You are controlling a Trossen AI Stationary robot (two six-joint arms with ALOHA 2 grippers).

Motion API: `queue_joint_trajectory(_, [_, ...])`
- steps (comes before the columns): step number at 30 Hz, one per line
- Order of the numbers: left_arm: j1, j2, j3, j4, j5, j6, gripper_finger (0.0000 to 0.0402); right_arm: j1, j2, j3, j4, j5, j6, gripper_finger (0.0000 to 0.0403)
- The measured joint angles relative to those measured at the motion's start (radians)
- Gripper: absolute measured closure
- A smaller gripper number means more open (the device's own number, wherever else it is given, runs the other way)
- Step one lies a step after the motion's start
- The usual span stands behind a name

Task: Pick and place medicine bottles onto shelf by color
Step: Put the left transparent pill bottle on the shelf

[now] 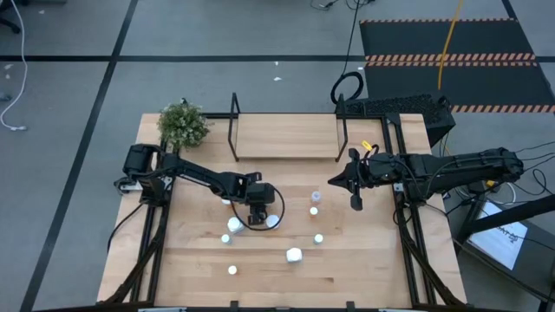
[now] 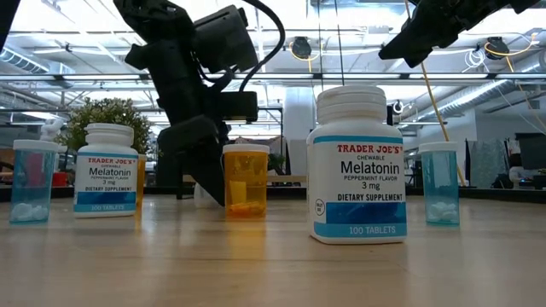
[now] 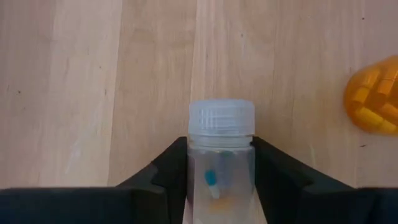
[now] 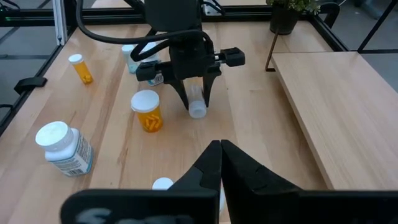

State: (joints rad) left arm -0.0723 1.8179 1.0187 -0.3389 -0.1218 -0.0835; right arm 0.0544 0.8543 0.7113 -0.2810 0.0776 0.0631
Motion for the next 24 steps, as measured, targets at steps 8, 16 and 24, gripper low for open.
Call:
queue_joint_trajectory(8, [0.0, -0.068, 0.0, -0.012, -0.039, 0.05, 0.0222, 0.0, 0.001, -0.018, 0.055, 0.0, 0.0, 0.0403])
queue_joint_trajectory(16, [0.005, -0.227, 0.002, 0.044, -0.045, 0.082, 0.0254, -0.002, 0.016, -0.122, 0.316, 0.0, -0.037, 0.0403])
queue_joint_trajectory(24, [-0.013, -0.347, 0.002, 0.235, -0.046, 0.17, 0.0229, 0.0, 0.078, -0.147, 0.564, 0.001, -0.023, 0.0403])
